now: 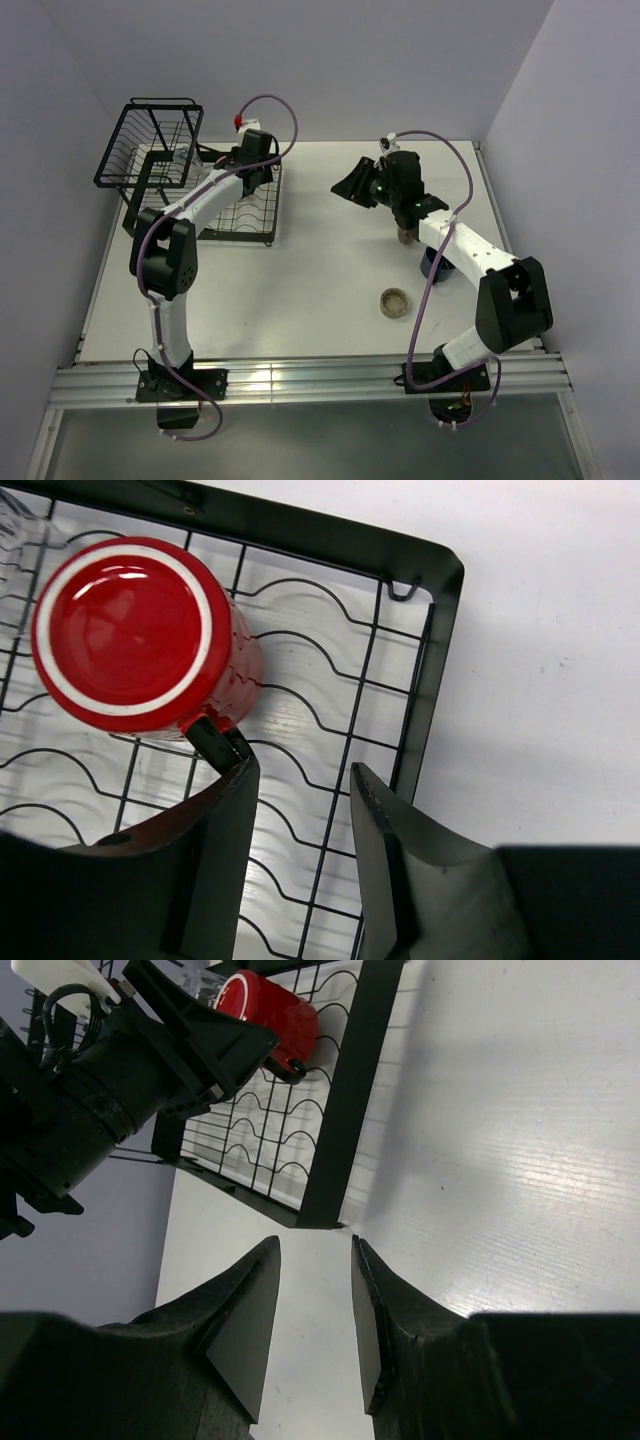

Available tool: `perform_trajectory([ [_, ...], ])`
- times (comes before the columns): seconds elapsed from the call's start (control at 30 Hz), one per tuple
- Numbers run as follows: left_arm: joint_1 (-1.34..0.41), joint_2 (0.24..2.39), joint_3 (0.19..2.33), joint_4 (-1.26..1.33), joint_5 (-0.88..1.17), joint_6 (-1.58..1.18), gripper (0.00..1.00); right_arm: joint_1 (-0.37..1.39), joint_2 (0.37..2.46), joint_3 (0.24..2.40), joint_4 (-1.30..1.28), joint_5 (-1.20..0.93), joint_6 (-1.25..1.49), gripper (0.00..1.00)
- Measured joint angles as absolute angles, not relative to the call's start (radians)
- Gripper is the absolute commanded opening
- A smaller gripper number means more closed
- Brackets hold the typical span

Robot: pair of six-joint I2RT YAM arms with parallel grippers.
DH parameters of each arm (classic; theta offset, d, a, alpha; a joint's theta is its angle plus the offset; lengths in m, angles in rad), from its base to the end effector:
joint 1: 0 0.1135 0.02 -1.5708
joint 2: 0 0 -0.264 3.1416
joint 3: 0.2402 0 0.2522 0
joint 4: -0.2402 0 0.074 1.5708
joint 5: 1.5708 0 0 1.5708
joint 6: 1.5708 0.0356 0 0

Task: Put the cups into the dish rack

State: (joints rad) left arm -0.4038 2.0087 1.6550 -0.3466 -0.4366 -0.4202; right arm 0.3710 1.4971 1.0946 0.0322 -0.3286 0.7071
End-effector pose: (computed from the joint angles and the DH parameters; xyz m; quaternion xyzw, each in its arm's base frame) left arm 0.4324 -0.1684 0.2555 -0.0986 0.8845 0.0151 0.4558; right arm 0.3219 0.1375 0.2971 0.0451 0.8181 0.4019 0.4089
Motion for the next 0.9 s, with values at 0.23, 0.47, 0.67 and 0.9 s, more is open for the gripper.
perform_trajectory([
  [0.23, -0.403, 2.083, 1.704, -0.357, -0.386, -0.432, 0.22, 0.371, 1.497, 1.095, 0.032, -0.321, 0.704, 0.42],
  [0.47, -0.403, 2.177, 1.785, -0.416, -0.384, -0.431, 0.16, 0.371, 1.497, 1.095, 0.031, -0.319, 0.7, 0.42],
  [0.67, -0.396, 2.205, 1.831, -0.487, -0.421, -0.431, 0.16, 0.372, 1.497, 1.095, 0.032, -0.318, 0.697, 0.42],
  [0.9, -0.366, 2.268, 1.937, -0.543, -0.446, -0.427, 0.17, 0.371, 1.497, 1.094, 0.033, -0.318, 0.697, 0.42],
])
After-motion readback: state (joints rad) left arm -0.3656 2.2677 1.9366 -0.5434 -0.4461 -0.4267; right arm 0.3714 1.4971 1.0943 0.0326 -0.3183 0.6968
